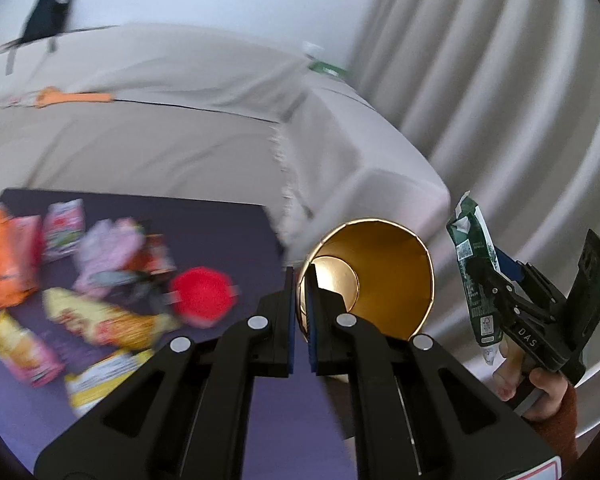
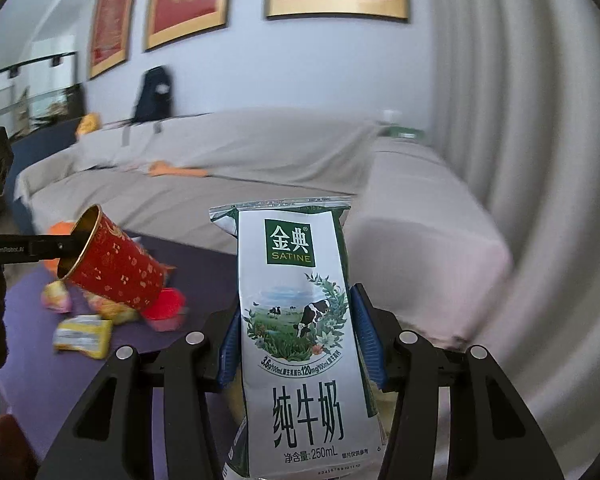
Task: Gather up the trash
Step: 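Drop the red cup into the trash bag with the left gripper while the right gripper drops the milk carton, then grasp the orange plastic bag with the left gripper and lift it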
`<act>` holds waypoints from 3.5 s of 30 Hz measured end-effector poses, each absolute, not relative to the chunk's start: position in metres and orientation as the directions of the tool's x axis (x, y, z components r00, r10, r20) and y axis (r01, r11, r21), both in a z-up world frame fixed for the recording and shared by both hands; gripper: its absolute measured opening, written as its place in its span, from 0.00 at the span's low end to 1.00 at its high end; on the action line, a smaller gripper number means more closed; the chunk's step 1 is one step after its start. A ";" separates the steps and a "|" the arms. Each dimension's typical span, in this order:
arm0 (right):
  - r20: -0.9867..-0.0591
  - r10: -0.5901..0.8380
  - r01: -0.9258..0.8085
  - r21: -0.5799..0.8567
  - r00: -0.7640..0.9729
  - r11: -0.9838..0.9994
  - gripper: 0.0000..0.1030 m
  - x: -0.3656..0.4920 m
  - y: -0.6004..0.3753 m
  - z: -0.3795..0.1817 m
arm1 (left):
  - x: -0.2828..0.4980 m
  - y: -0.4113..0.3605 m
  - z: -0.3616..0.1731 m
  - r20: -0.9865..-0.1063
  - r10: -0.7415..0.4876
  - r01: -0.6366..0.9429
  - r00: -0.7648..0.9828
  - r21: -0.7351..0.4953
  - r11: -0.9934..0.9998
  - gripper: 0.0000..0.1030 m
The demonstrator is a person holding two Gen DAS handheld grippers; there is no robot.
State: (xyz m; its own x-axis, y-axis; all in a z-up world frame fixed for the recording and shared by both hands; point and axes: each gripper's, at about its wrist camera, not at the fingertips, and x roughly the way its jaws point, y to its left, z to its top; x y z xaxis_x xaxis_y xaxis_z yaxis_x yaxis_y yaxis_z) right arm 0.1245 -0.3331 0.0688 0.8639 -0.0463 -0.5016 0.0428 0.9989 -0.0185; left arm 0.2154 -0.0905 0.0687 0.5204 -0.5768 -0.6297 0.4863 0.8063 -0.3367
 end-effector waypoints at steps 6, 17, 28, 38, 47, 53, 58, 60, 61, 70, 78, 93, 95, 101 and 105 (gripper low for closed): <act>-0.495 -0.129 0.170 0.040 0.859 0.985 0.46 0.113 -0.403 0.057 | 0.239 -0.182 0.036 -0.675 -0.619 0.569 0.400 -0.346 0.746 0.04; -0.505 -0.105 0.173 0.090 0.857 0.981 0.46 0.136 -0.421 0.027 | 0.256 -0.228 -0.008 -0.710 -0.638 0.599 0.299 -0.381 0.704 0.44; -0.671 -0.021 0.152 0.138 0.742 0.979 0.46 0.213 -0.386 -0.071 | 0.235 -0.153 -0.012 -0.740 -0.530 0.534 0.415 -0.273 0.800 0.44; -0.810 -0.017 0.172 0.103 0.586 0.980 0.46 0.227 -0.373 -0.125 | 0.219 -0.102 -0.020 -0.722 -0.536 0.510 0.437 -0.292 0.809 0.44; -0.764 -0.002 0.211 0.175 0.645 0.962 0.62 0.205 -0.376 -0.096 | 0.216 -0.040 -0.018 -0.689 -0.510 0.441 0.514 -0.298 0.847 0.47; -0.704 -0.023 0.168 0.138 0.710 0.976 0.62 0.188 -0.345 -0.061 | 0.213 0.025 -0.013 -0.666 -0.412 0.335 0.622 -0.249 0.909 0.47; -0.627 0.034 0.050 0.115 0.778 0.992 0.62 0.182 -0.290 -0.027 | 0.209 0.093 -0.012 -0.651 -0.339 0.224 0.679 -0.257 0.940 0.47; -0.593 0.070 -0.003 0.113 0.802 0.994 0.63 0.181 -0.267 -0.017 | 0.204 0.122 -0.010 -0.651 -0.284 0.163 0.704 -0.240 0.957 0.47; -0.580 0.093 -0.029 0.119 0.810 0.993 0.63 0.181 -0.257 -0.013 | 0.203 0.140 -0.010 -0.644 -0.264 0.135 0.718 -0.244 0.960 0.47; -0.648 0.226 -0.189 0.127 0.727 0.974 0.63 0.200 -0.165 -0.018 | 0.233 0.254 -0.012 -0.583 -0.191 0.030 0.790 -0.275 0.961 0.51; -0.697 0.233 -0.246 0.083 0.679 0.966 0.63 0.207 -0.125 -0.037 | 0.288 0.298 -0.039 -0.656 -0.229 -0.032 0.719 -0.361 0.932 0.51; -0.735 0.248 -0.299 0.065 0.631 0.952 0.63 0.192 -0.110 -0.049 | 0.300 0.250 -0.038 -0.690 -0.311 0.048 0.654 -0.372 0.927 0.14; -0.736 0.262 -0.305 0.079 0.624 0.949 0.63 0.189 -0.109 -0.050 | 0.285 0.241 -0.030 -0.682 -0.338 0.076 0.648 -0.384 0.920 0.14; -0.738 0.333 -0.356 0.134 0.587 0.925 0.63 0.184 -0.095 -0.056 | 0.248 0.223 -0.010 -0.686 -0.367 0.101 0.629 -0.396 0.913 0.14; -0.732 0.357 -0.394 0.131 0.580 0.910 0.63 0.186 -0.075 -0.057 | 0.232 0.223 -0.002 -0.699 -0.325 0.064 0.636 -0.372 0.926 0.14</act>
